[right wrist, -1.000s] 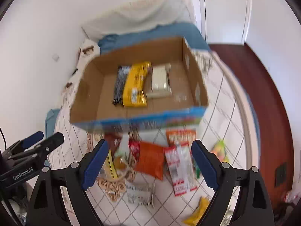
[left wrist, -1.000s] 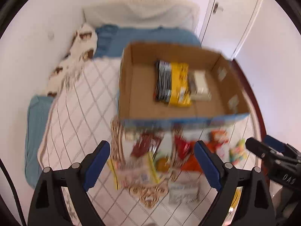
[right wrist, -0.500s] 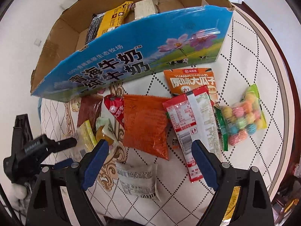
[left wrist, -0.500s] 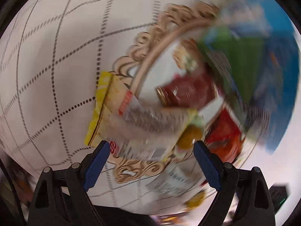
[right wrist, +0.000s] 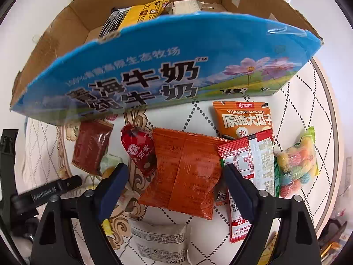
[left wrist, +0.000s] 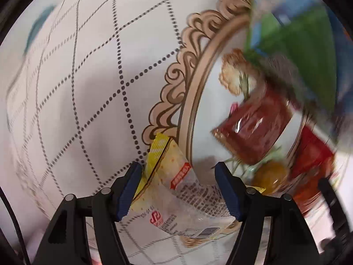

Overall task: Organize snacks
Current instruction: 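Grasp the yellow-white bread pack with left tool while right grasps orange chip bag, then lift both held bags and carry them over the cardboard box, then lower both bags into the box and open both tools, then move both tools back toward the remaining snacks on the bed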

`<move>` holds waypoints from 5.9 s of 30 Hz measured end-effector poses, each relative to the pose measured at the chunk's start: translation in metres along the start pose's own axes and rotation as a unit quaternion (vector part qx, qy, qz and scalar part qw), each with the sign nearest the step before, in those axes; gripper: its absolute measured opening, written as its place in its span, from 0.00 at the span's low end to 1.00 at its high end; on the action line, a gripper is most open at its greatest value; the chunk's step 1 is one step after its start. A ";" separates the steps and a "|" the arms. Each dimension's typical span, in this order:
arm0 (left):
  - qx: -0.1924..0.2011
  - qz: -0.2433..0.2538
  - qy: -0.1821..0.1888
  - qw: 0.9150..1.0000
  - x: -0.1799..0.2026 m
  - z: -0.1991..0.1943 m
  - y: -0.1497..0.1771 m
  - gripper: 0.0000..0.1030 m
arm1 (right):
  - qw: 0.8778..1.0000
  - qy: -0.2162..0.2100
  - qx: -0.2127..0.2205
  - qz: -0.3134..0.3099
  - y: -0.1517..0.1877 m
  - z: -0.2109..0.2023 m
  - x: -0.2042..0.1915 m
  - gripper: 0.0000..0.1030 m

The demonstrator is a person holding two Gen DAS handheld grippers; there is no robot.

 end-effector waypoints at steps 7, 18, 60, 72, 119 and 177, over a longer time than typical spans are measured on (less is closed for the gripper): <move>0.041 0.081 -0.069 0.993 0.026 0.004 0.036 0.65 | 1.000 -0.004 -0.031 0.004 0.006 0.022 -0.002 0.74; 0.026 -0.040 0.043 0.998 -0.018 -0.035 0.027 0.65 | 0.999 0.005 -0.041 -0.022 0.005 0.045 -0.016 0.55; -0.072 -0.118 0.120 0.983 -0.019 -0.023 0.004 0.65 | 0.990 0.024 -0.092 -0.107 0.083 0.026 -0.020 0.73; 0.003 0.123 -0.024 0.992 0.039 -0.001 -0.007 0.62 | 0.983 0.042 -0.080 -0.158 0.078 0.034 -0.023 0.50; 0.143 0.139 0.110 0.974 0.158 -0.209 -0.109 0.49 | 0.993 -0.052 0.082 -0.067 -0.161 -0.115 0.041 0.47; 0.302 0.165 0.101 0.934 0.125 -0.250 -0.006 0.90 | 0.979 0.003 0.196 -0.058 -0.073 -0.197 0.043 0.89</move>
Point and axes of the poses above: each gripper's, at about its wrist camera, not at the fingertips, and z roughly the way its jaws point, x to its right, y to its underside, the point moved 2 cm from there along z, roughly the way its jaws point, and after that the axes turned 7 degrees about -z, right-handed, at the moved point
